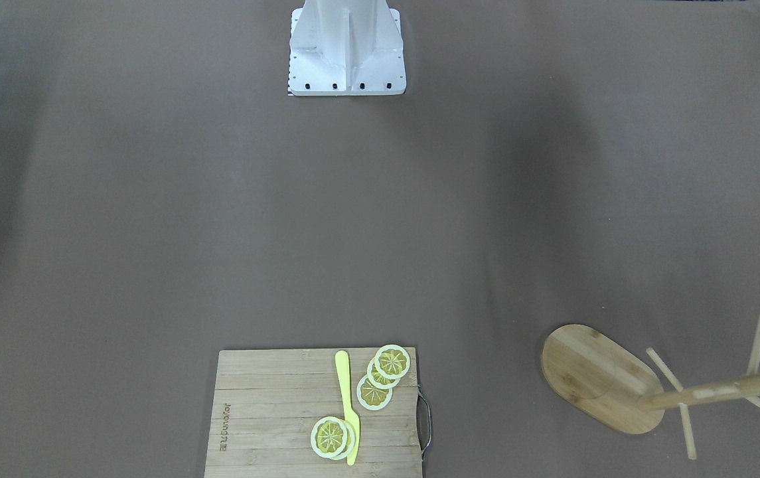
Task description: Hang cup on storage rack
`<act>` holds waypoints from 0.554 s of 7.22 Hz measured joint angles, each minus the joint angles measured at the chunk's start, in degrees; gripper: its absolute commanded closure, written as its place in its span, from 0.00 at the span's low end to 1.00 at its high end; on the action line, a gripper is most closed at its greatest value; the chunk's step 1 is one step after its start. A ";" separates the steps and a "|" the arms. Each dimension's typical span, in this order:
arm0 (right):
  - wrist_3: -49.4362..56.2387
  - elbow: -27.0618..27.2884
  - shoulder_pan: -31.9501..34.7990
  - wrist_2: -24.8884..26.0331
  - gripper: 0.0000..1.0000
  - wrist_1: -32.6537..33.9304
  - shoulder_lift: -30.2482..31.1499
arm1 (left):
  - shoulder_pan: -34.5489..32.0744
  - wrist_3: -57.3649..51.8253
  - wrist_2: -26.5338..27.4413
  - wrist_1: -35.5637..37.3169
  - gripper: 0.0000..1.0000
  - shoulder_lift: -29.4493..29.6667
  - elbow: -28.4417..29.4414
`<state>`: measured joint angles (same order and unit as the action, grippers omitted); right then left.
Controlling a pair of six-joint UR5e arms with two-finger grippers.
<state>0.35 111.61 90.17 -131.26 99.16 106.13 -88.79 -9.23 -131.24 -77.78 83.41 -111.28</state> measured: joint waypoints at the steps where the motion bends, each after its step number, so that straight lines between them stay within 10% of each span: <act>1: 0.00 0.00 0.00 -0.03 0.00 -0.01 0.01 | 0.04 0.00 0.06 -0.06 0.00 0.03 -0.07; 4: 0.07 0.05 -0.07 -0.05 0.00 -0.36 -0.25 | 0.10 0.08 0.08 -1.98 0.00 0.61 -0.06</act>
<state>0.43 111.65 90.10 -131.31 98.79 105.89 -88.69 -9.15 -131.16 -79.76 84.02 -111.34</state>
